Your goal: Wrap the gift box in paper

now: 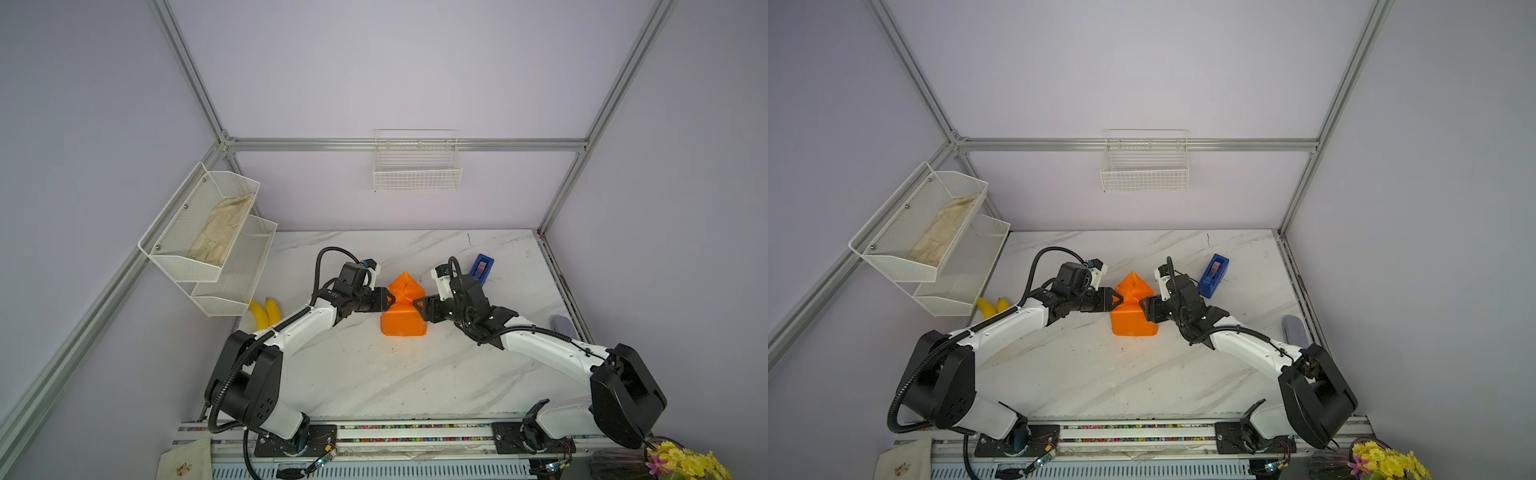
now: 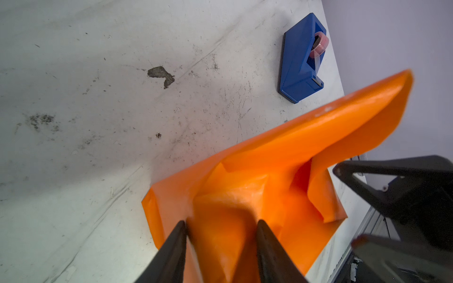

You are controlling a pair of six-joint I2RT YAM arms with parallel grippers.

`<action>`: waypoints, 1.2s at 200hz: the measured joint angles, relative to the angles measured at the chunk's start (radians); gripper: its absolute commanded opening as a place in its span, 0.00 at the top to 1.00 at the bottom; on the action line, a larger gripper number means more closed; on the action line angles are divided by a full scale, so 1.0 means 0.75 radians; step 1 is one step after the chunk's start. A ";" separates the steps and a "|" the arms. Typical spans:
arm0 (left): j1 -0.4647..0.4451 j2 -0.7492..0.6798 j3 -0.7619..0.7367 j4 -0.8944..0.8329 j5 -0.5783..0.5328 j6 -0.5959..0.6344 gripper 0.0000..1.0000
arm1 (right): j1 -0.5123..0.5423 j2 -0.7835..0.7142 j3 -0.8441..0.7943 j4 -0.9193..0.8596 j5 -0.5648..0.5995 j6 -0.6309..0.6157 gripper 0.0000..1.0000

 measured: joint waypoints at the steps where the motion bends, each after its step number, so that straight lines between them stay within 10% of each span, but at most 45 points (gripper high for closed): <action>1: 0.000 0.001 0.000 0.000 0.000 0.000 0.56 | -0.007 -0.003 0.000 -0.001 -0.009 -0.006 0.35; 81: 0.000 0.002 0.001 -0.001 0.004 0.024 0.56 | -0.277 0.057 -0.026 0.089 -0.383 -0.192 0.44; 240: 0.000 0.003 0.004 -0.007 0.004 0.050 0.57 | -0.281 0.446 0.227 0.161 -0.751 -0.638 0.53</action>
